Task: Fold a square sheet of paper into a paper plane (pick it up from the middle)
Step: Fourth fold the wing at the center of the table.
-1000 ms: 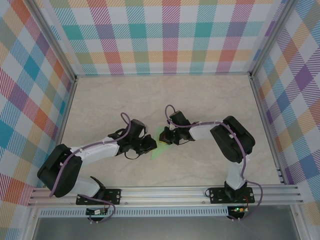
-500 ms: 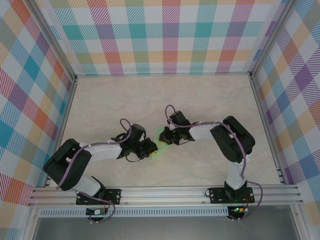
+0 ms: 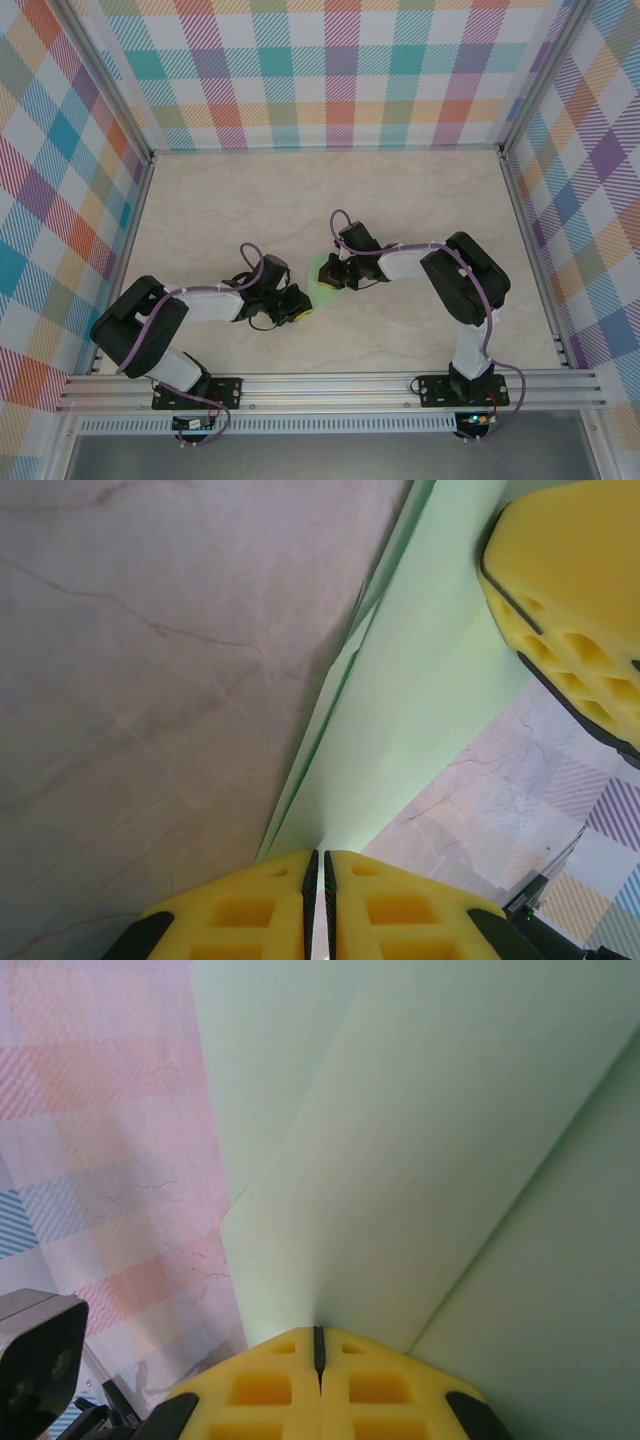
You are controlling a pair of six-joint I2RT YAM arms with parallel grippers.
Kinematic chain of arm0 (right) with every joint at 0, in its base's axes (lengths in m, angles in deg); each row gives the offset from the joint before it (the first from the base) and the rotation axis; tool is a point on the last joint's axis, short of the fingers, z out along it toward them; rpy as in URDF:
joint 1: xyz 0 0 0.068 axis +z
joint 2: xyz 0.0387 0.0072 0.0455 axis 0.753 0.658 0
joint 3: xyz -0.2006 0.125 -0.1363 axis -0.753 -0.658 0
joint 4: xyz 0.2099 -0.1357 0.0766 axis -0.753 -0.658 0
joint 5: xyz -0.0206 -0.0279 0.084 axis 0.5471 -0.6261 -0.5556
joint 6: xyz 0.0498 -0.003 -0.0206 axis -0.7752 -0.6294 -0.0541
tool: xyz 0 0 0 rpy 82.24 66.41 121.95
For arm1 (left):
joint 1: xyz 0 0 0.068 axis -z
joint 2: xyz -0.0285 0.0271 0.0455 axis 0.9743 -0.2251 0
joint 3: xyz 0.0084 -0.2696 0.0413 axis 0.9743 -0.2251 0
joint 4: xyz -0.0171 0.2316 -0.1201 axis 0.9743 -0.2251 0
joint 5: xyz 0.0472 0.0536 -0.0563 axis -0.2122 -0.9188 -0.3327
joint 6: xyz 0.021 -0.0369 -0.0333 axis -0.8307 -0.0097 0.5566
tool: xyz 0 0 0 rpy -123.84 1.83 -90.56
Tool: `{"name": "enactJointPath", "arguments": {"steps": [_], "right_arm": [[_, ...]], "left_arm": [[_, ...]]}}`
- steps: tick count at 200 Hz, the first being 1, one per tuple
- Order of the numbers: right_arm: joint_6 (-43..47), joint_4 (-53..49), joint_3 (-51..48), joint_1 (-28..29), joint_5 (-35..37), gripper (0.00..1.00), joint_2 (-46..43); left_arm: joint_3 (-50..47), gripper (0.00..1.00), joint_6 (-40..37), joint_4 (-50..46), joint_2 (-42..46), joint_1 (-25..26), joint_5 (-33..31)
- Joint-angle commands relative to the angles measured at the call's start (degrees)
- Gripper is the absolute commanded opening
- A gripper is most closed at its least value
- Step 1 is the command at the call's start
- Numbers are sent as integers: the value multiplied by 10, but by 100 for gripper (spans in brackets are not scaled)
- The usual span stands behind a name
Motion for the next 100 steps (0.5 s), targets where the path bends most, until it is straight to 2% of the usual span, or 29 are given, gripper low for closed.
{"name": "enactJointPath", "arguments": {"steps": [1,100], "right_arm": [[0,-63,-17,2,61,0,33],[2,-71,-14,2,62,0,34]], "left_arm": [[-26,13,-30,-109,-6,1,13],[-25,13,-97,-207,36,1,14]]}}
